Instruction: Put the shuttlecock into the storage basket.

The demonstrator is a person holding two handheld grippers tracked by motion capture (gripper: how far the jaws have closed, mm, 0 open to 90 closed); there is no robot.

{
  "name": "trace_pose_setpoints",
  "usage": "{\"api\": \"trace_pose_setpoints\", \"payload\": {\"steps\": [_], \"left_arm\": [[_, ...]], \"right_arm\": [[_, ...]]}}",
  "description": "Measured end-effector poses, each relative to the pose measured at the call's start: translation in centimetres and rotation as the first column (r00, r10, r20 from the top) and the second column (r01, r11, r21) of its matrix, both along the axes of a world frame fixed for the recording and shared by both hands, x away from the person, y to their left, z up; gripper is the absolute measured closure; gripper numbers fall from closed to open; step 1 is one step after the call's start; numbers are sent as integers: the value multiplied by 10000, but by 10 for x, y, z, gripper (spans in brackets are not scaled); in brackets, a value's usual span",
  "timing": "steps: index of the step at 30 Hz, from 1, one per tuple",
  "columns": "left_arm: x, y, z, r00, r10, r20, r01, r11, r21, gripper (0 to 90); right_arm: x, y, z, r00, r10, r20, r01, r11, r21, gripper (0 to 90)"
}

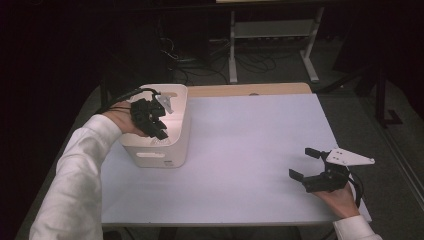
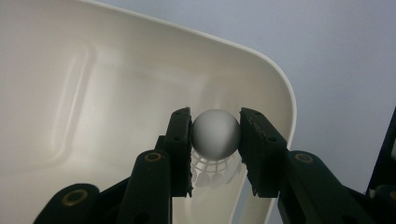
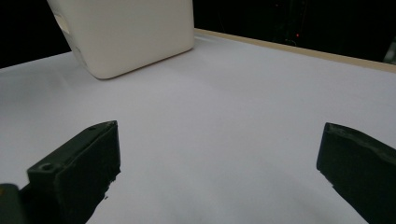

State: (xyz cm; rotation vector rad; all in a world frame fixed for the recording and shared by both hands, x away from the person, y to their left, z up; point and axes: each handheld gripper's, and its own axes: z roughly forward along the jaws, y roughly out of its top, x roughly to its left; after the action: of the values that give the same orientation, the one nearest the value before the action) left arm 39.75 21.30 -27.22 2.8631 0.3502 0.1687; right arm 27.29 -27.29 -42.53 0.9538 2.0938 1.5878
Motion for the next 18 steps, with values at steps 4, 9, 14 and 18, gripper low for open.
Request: {"api": "trace_pose_setpoints", "payload": {"steps": [4, 9, 14, 18], "left_arm": [[1, -1, -6, 10000, -45, -77, 46, 9999, 164, 648], [2, -1, -11, 10000, 15, -66, -13, 9997, 253, 649], [3, -3, -18, 9999, -73, -102, 77, 9991, 406, 648], [5, -7, -21, 9997, -151, -177, 159, 9988, 472, 648]], "right_arm": [[0, 0, 0, 10000, 18, -27, -18, 10000, -10, 0], [0, 0, 0, 10000, 27, -33, -27, 10000, -7, 0], [0, 1, 0, 10000, 38, -32, -38, 10000, -34, 0], [-1, 1, 0, 10000, 49, -30, -49, 10000, -14, 0]]}}
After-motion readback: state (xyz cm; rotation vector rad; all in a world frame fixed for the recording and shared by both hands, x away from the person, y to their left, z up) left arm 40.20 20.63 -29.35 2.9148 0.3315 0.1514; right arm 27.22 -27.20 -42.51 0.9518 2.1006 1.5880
